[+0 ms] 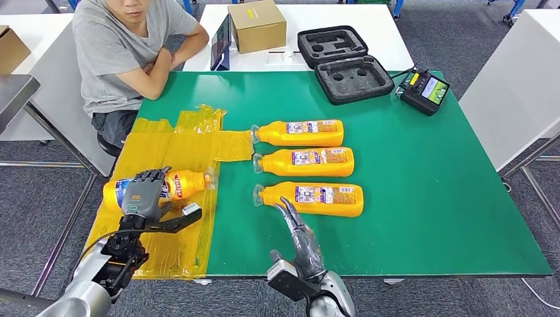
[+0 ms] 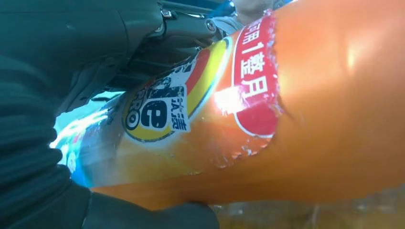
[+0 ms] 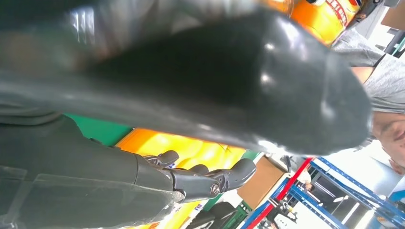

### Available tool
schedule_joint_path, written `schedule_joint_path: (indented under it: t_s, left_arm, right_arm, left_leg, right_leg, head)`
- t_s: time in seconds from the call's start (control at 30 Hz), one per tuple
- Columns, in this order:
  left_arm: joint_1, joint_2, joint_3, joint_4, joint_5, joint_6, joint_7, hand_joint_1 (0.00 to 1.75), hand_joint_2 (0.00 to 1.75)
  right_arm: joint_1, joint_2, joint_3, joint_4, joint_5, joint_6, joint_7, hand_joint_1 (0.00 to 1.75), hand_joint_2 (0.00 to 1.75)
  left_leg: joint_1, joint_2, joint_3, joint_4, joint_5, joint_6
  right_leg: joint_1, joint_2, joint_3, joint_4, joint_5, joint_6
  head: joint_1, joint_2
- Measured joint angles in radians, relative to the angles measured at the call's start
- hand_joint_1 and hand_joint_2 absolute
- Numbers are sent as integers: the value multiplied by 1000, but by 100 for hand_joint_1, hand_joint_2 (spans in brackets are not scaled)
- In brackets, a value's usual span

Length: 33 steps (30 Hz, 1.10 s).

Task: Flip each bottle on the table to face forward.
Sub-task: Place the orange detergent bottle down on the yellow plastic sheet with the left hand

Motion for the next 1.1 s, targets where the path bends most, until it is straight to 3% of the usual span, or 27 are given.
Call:
schedule_joint_path:
  t_s: [0.2,0.5,0.53,0.67,0.97,1.1]
  left_arm:
    - [-18,4,0,22,76,-35,-80,175,175]
    - [-26,5,0,34,81,-36,-90,172,175]
    - [-26,5,0,35,83,-37,-92,165,175]
    - [-32,5,-1,36,124,-57,-120,3,175]
    - [-35,2,-22,28,205,-56,-138,0,175]
    - [3,1,-34,-39,301,-66,-180,0,175]
  right_arm:
    - [-9,-7,23,16,-31,-7,0,0,0]
    - [-14,-12,40,29,-33,-8,0,0,0]
    - [-14,-12,40,30,-33,-8,0,0,0]
    - [-14,-14,44,32,-44,-16,0,0,0]
    - [-16,-16,45,40,-39,-20,0,0,0]
    - [-13,-17,43,40,-27,-20,0,0,0]
  left_leg:
    - [0,0,1,0,0,0]
    - [0,-1,1,0,1,0]
    - [0,-1,1,0,1,0]
    - [0,-1,1,0,1,0]
    - [0,-1,1,0,1,0]
    - [0,0,1,0,0,0]
  right_leg:
    - [0,0,1,0,0,0]
    - [0,0,1,0,0,0]
    - [0,0,1,0,0,0]
    - [0,0,1,0,0,0]
    - [0,0,1,0,0,0]
    - [0,0,1,0,0,0]
  head:
    - [0,0]
    - [0,0]
    - [0,0]
    - [0,0]
    - [0,0]
    - [0,0]
